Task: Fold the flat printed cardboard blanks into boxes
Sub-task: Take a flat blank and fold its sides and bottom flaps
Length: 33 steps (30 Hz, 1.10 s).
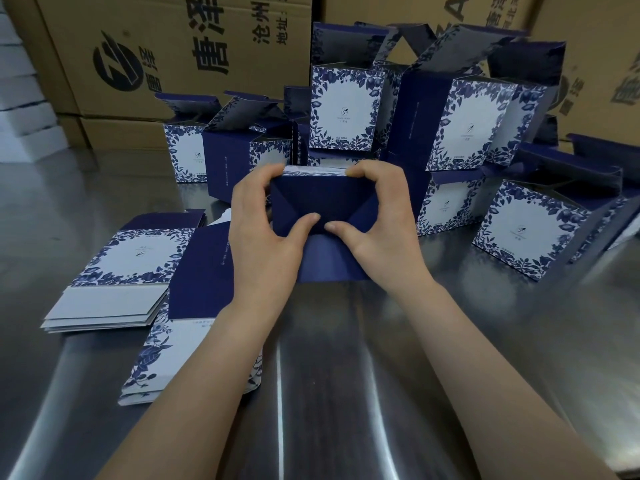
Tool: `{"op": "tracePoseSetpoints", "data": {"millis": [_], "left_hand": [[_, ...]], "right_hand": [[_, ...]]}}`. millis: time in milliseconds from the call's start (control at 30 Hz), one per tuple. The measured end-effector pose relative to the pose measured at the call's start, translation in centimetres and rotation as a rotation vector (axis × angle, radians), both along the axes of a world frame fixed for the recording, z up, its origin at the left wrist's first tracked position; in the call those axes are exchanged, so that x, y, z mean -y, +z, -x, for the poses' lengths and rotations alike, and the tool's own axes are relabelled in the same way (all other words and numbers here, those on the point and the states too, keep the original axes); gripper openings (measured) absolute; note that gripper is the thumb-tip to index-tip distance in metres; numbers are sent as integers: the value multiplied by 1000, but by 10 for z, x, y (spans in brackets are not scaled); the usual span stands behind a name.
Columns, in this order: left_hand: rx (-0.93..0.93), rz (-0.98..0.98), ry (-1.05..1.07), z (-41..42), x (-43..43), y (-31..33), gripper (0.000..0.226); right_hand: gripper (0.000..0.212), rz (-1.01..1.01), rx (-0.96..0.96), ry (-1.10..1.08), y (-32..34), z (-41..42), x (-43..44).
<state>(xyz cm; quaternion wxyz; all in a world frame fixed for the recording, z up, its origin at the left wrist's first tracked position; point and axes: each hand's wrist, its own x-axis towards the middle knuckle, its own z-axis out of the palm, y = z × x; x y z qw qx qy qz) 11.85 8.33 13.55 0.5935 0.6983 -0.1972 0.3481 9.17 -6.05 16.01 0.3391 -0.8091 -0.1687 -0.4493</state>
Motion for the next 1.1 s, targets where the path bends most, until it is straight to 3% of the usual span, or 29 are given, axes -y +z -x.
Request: {"op": "tracePoseSetpoints", "data": {"millis": [333,900,1100], "left_hand": [[30,-14,9,-2,0,-1,62],[25,-106,-201,-2,-2,-1,75],[78,-102,-266,0,1,-2,74]], "right_hand": [[56,2,-19,-8,0,0,0],[54,-109,-164,73,2,7,1],[69,-124,-311,-153,7,7,-1]]}}
